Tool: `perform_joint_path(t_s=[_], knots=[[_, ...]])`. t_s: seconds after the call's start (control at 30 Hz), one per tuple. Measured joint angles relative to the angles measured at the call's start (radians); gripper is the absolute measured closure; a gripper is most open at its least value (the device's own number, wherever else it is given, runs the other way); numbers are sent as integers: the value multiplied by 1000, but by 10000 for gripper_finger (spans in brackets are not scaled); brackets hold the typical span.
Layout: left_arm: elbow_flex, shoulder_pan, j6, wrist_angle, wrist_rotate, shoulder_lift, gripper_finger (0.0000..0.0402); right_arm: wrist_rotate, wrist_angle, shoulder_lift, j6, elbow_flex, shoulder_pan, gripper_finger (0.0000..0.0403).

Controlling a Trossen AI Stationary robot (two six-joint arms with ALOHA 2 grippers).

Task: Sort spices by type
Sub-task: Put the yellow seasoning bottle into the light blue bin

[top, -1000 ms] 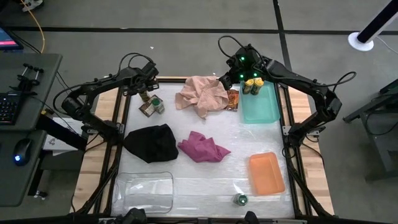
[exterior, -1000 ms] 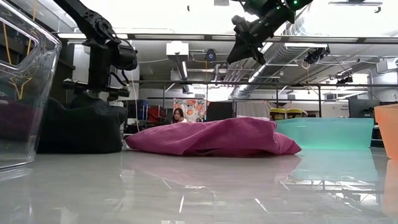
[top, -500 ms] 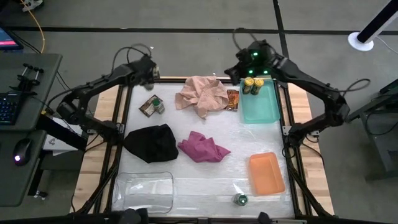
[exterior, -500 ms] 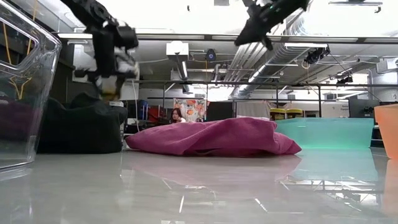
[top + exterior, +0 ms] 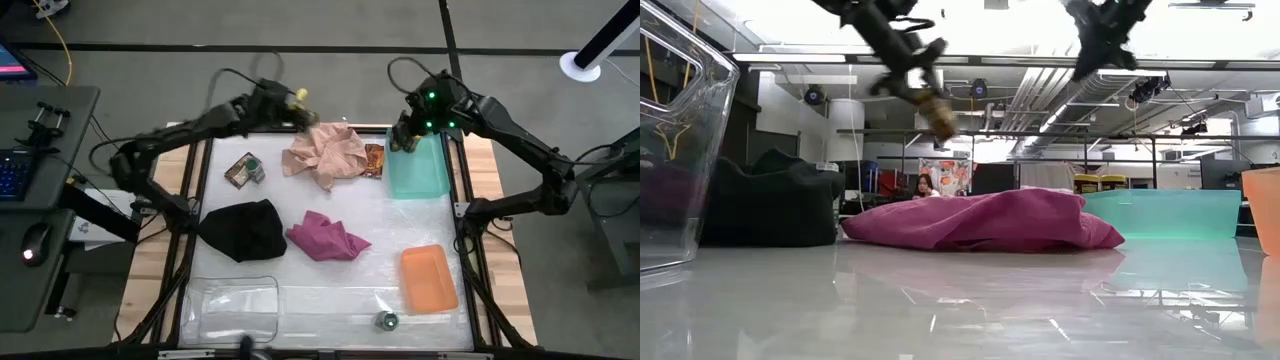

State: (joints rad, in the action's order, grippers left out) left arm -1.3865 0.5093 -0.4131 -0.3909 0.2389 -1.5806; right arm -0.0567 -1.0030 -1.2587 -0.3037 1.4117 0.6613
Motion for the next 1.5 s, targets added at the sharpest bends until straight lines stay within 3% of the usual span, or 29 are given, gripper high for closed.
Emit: perform_joint_path(t_s=[0.23,0.5,0.6,0.7,1.03,1.5], knots=[[-165,-160,111,190,-117,-267,205,84,-129,-3,-123,-55,6,400],[-446,-227,245,265,-176,-583,205,153,-148,-4,-168,-100,81,402],[-549,-237,283,263,-178,-685,205,142,-179,-5,-167,-139,132,402],[-633,-237,311,251,-178,-761,205,59,-185,-5,-162,-203,180,402],[-705,-227,395,289,-132,-876,205,-166,-25,-5,-144,-373,256,402],[-705,-226,512,307,-97,-895,205,-162,405,-5,-351,-596,255,403]])
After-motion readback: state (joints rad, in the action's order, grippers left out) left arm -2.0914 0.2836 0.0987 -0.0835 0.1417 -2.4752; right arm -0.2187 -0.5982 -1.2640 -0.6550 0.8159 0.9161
